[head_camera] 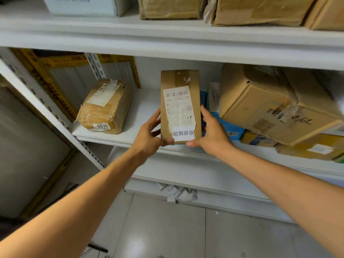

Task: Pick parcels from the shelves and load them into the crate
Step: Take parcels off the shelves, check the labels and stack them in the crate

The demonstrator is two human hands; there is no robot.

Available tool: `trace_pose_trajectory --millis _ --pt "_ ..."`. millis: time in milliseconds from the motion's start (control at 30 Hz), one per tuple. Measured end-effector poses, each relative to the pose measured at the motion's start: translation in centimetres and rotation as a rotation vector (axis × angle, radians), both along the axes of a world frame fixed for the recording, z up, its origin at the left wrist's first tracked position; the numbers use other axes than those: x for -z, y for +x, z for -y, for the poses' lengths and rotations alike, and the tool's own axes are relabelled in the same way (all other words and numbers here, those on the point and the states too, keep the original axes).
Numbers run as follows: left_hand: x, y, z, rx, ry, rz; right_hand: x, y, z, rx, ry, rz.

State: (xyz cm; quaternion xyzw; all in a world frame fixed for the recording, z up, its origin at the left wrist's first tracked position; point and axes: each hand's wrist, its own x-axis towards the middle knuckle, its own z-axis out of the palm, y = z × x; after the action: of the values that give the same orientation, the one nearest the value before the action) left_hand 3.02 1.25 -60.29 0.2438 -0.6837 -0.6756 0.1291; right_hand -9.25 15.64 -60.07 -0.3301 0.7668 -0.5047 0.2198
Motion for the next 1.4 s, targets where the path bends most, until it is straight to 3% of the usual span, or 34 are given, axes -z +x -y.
trace_pose_trajectory --millis 467,733,1067,1400 --pt "1.6 7.6 -16.3 -0.117 -0.077 0.086 2.5 5.1 -15.6 -0.103 0.068 -0.028" --pt "3.1 4.5 -26.0 0.043 -0.087 0.172 4.1 4.1 -27.1 0.033 0.172 0.011" --pt "4.1 -4.8 -40.4 0.535 -0.091 0.193 4.1 4.1 -45.2 0.532 0.241 0.122" --pt "3.6 -7.9 -60.1 1.239 -0.192 0.108 2.3 13.9 -62.5 1.181 0.147 0.259"
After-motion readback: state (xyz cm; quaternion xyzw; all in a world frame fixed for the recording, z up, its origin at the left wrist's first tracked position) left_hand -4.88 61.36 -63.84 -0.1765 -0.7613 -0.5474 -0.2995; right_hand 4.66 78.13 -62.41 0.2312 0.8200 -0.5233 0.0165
